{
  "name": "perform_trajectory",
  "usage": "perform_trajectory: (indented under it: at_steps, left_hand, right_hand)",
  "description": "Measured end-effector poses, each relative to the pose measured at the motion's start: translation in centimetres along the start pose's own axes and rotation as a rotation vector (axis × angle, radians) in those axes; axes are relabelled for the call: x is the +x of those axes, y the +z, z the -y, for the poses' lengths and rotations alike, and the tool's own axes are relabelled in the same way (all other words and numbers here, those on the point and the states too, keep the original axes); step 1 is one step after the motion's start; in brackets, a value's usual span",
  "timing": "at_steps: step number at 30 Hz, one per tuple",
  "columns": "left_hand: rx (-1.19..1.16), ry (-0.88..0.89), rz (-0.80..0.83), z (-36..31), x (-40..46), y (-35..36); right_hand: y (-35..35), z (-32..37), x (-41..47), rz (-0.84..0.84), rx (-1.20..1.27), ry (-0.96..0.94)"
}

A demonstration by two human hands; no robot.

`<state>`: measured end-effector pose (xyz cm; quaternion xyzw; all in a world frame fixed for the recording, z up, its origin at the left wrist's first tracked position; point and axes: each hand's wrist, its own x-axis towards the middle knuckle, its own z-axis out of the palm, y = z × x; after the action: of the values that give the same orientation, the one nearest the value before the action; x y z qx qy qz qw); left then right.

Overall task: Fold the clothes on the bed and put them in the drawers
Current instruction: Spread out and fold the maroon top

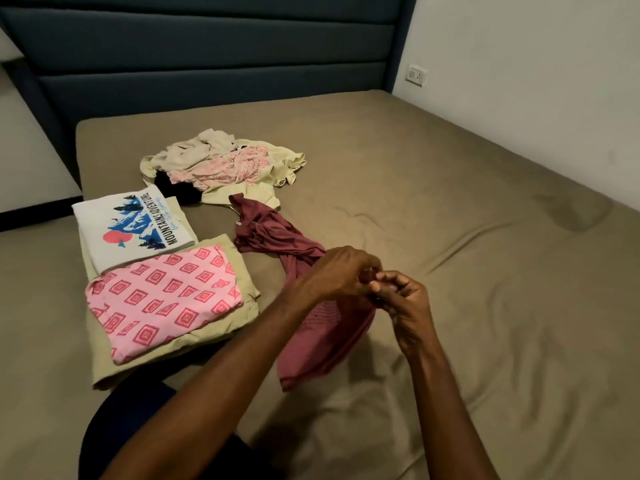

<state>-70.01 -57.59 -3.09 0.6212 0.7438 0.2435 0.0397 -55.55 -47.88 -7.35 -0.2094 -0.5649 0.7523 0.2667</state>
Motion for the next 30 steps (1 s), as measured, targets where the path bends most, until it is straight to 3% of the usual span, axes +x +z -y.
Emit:
perform_trajectory:
  at_steps: [3, 6, 10, 14, 17, 19, 25, 30]
  left_hand:
    - [0.155, -0.014, 0.191, 0.5, 0.7, -2.4]
    - [0.251, -0.041, 0.154, 0.7, 0.7, -3.6]
    - [0.252, -0.088, 0.038, 0.9, 1.1, -5.3]
    - [-0.101, -0.2, -0.299, 0.8, 2.3, -9.1]
    - [-0.505, -0.409, -0.473, 0.0, 3.3, -13.1]
    - [-0.679, -0.552, -0.465, 0.1, 3.9, -15.9]
    - [-0.666, -0.696, -0.477, 2.4, 3.4, -20.9]
    - [-0.76, -0.909, -0.382, 4.4, 0.9, -20.3]
  right_hand:
    - [1.2, -1.2, -0.5, 0.001, 0.079, -0.019]
    - [3.4, -2.2, -0.3, -0.049, 0.109, -0.032]
    - [6.4, -3.2, 0.7, -0.138, -0.032, -0.084]
    - [7.9, -4.4, 0.4, -0.038, -0.212, 0.026]
    - [7.6, -6.2, -0.6, -0.059, -0.421, 0.185]
    - [6.8, -7.5, -0.6, -0.09, -0.485, 0.216]
    - [4.2, -7.3, -0.1, 0.017, -0.39, 0.328]
    - [0.5, -6.1, -0.2, -0.081, -0.38, 0.268]
